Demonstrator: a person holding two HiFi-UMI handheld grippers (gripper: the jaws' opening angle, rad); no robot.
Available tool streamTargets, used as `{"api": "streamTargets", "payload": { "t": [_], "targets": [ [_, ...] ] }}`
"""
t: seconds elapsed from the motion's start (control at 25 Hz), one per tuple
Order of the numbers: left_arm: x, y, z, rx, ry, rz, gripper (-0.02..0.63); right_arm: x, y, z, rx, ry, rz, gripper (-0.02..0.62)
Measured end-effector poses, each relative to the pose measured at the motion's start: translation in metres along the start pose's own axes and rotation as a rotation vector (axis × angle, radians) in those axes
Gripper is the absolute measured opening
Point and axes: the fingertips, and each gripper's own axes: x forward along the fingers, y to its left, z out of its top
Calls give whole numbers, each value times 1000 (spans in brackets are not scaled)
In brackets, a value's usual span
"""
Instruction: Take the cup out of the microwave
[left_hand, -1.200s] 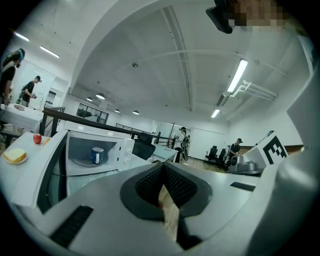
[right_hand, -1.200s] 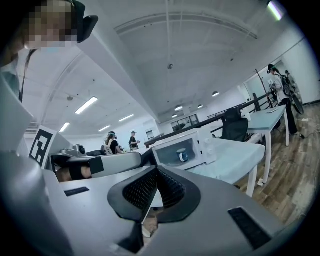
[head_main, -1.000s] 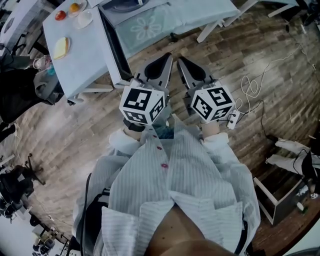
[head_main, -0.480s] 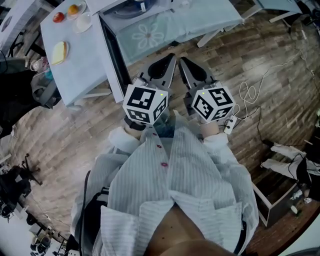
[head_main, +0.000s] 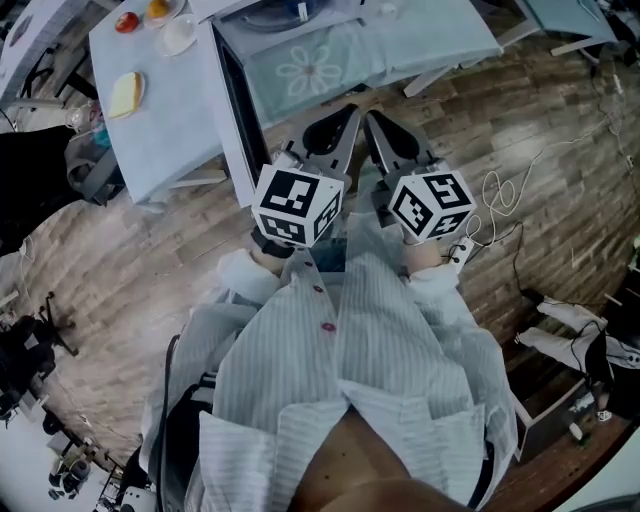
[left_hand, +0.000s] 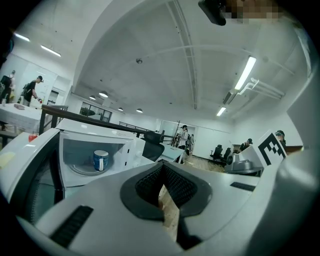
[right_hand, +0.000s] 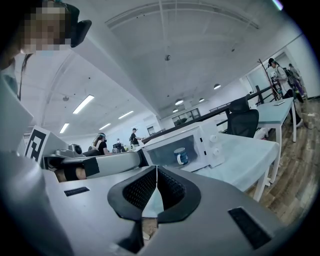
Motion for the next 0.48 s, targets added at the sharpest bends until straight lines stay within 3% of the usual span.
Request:
{"api": "streamTargets", "payload": {
  "t": [0.48],
  "targets": [
    [38, 20, 10, -19, -33, 102, 9, 41, -25, 19, -24, 50, 114, 35]
  ]
}}
